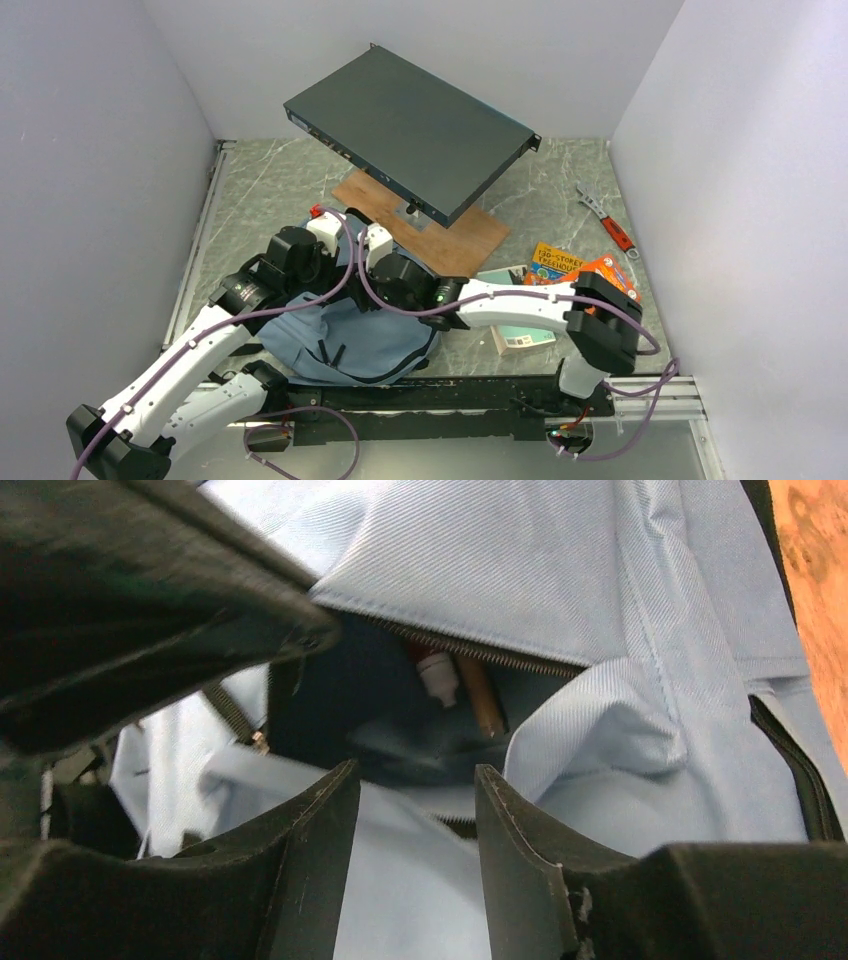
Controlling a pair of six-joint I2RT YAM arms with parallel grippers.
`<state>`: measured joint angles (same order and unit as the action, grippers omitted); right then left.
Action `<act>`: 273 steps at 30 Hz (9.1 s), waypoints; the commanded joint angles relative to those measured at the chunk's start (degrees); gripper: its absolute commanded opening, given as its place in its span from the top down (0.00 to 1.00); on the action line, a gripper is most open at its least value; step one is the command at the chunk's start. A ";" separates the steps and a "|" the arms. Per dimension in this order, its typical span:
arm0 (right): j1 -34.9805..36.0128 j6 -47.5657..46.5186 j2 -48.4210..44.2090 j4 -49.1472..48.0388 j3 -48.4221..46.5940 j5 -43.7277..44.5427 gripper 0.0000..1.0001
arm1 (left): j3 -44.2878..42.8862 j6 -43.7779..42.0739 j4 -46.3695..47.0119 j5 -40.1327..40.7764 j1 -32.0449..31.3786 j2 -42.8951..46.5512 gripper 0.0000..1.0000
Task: Pack the student bag
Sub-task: Place the stationery in the student bag, then zip the student bag at the center of the board, then unzip the student bag at the center of the board.
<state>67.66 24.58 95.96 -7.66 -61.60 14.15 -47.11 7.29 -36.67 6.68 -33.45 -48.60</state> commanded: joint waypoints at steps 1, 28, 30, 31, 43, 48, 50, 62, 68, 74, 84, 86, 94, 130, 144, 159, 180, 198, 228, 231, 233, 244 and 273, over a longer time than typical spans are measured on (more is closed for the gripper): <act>2.27 -1.87 -7.21 0.59 3.62 0.94 0.51 | -1.15 0.18 3.93 -1.13 -0.10 -0.18 1.00; 3.77 -11.40 0.09 -9.82 -3.18 -7.72 0.32 | -12.22 4.21 -8.16 24.25 0.06 29.13 0.00; 4.08 -11.95 2.13 -8.22 -5.72 -7.39 0.32 | -11.94 4.37 -7.98 27.97 0.04 32.71 0.00; 4.32 -12.38 3.29 -7.10 -7.24 -7.20 0.32 | -11.63 4.31 -7.81 29.24 0.10 34.37 0.00; 9.76 -20.79 15.21 7.21 -22.67 7.55 0.37 | -10.01 5.86 -10.21 31.06 0.05 37.80 0.00; 10.48 -20.59 18.08 8.85 -23.92 10.60 0.50 | -8.28 5.37 -8.34 29.52 0.05 37.67 0.00; 10.54 -20.13 18.40 8.09 -23.24 11.14 0.53 | -8.21 5.83 -8.63 28.96 0.05 37.24 0.00; 9.16 -9.09 11.18 2.80 -16.86 12.18 1.00 | -6.42 10.83 -11.57 25.17 0.10 35.74 0.00; 3.93 4.71 4.99 -2.80 -9.04 -1.51 1.00 | -5.54 22.82 -17.70 14.66 0.04 33.85 0.00; -1.44 12.85 4.46 -10.43 -3.72 -15.43 1.00 | 2.42 31.49 -16.86 3.74 0.06 33.79 0.00; -2.11 10.48 4.76 -9.56 -3.32 -15.16 0.90 | 8.14 38.61 -14.09 -3.92 0.06 31.33 0.07; -2.15 9.70 4.93 -8.99 -3.60 -14.71 1.00 | 8.03 38.87 -14.42 -3.29 0.05 32.06 0.07; -2.01 7.96 4.98 -5.58 -5.09 -10.74 1.00 | 8.89 39.43 -14.38 -3.05 0.06 32.43 0.15; -2.05 8.45 -0.57 -1.83 -7.37 -8.84 1.00 | 15.12 38.15 -2.99 -5.22 0.06 10.24 0.32; -4.42 0.84 -6.60 9.85 -8.53 10.68 1.00 | 11.83 43.81 -15.19 8.35 0.09 16.64 1.00; -7.82 -17.03 -1.31 10.28 -6.24 28.11 1.00 | 8.07 50.17 -24.50 14.24 0.06 18.95 1.00; 7.04 -2.75 -5.20 23.48 -10.44 9.24 0.31 | 11.36 49.06 -15.97 8.02 0.08 20.05 1.00; 12.87 -33.83 -1.48 -18.63 7.51 -21.50 0.33 | 11.74 47.20 -13.87 4.95 0.06 23.26 1.00; 23.78 -41.57 7.37 -11.23 1.60 10.28 1.00 | 5.37 48.64 -19.28 4.07 0.10 18.01 0.57; 24.07 -44.27 4.54 -13.94 4.36 13.28 1.00 | 2.63 50.55 -23.98 4.01 0.06 17.80 0.06; 24.17 -46.84 3.81 -16.52 6.42 12.31 1.00 | 0.53 54.87 -29.74 5.36 0.06 17.52 0.00; 23.58 -32.08 -8.11 -15.09 12.98 -4.88 0.49 | 7.60 68.75 -36.19 -5.52 0.05 22.73 0.24; 19.92 -22.95 -7.20 -15.12 15.92 -13.78 0.61 | 18.90 73.40 -25.51 -6.98 0.06 29.99 1.00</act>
<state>85.58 7.03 86.76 -19.79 -42.74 4.86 -24.45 85.82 -65.14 -6.85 -33.56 -20.86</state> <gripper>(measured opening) 0.416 0.011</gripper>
